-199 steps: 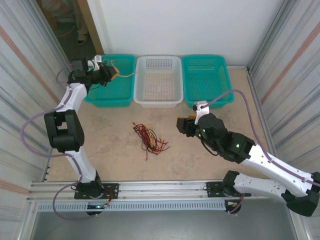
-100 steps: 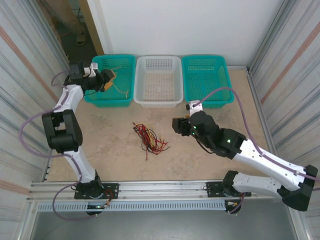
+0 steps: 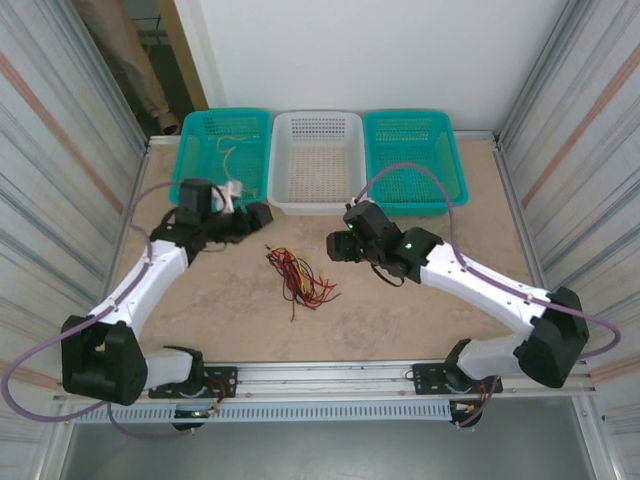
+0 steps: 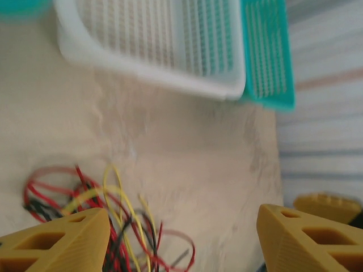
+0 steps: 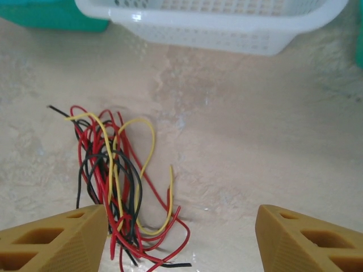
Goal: Untangle the cables
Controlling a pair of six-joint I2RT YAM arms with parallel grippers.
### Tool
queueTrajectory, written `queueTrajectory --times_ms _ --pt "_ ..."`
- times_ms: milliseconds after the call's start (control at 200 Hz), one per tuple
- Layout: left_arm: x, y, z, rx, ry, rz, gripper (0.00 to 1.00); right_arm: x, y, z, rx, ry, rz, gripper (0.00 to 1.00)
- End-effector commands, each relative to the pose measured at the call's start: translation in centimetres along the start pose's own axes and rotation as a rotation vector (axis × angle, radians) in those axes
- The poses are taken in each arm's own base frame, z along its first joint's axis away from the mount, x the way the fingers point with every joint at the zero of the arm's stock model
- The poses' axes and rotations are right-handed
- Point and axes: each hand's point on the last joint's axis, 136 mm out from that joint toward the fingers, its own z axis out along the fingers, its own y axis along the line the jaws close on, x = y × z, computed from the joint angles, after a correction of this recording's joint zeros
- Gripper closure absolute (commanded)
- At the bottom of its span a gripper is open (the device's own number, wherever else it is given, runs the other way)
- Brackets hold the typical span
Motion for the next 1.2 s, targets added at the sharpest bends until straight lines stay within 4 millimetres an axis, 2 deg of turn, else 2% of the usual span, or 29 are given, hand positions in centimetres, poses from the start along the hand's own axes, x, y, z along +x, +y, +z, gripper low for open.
queueTrajectory --times_ms 0,145,205,391,521,656,777,907,1017,1148,1198 --pt "3.3 1.9 1.4 -0.097 0.071 0.01 0.31 0.3 2.3 1.4 -0.1 0.078 0.025 0.36" --pt "4.2 3.2 2.7 -0.162 0.082 -0.03 0.33 0.5 4.8 4.0 -0.159 0.15 -0.008 0.45" --pt "4.2 4.0 2.7 -0.195 0.07 -0.066 0.34 0.5 5.6 5.2 -0.175 0.176 -0.019 0.49" --pt "5.1 4.6 2.2 -0.18 0.024 -0.161 0.38 1.2 7.5 9.5 -0.205 0.25 -0.035 0.64" --pt "6.3 5.8 1.5 -0.202 0.0 -0.23 0.42 1.9 8.5 11.8 -0.229 0.295 -0.046 0.65" --pt "7.3 6.3 1.4 -0.188 -0.003 -0.275 0.44 2.4 9.5 13.0 -0.254 0.321 -0.066 0.58" --pt "8.2 6.6 2.1 -0.163 0.028 -0.319 0.49 2.6 9.6 14.2 -0.24 0.337 -0.076 0.6" --pt "8.9 7.2 3.2 -0.155 0.056 -0.355 0.51 2.6 9.2 15.4 -0.217 0.345 -0.079 0.68" --pt "9.1 7.4 4.2 -0.135 0.071 -0.372 0.47 2.6 9.0 15.6 -0.203 0.345 -0.085 0.82" --pt "9.1 7.6 5.2 -0.124 0.087 -0.388 0.44 2.2 8.6 14.7 -0.183 0.326 -0.1 1.0" --pt "9.0 7.8 5.6 -0.124 0.088 -0.398 0.44 1.9 8.7 13.8 -0.177 0.304 -0.115 1.0"
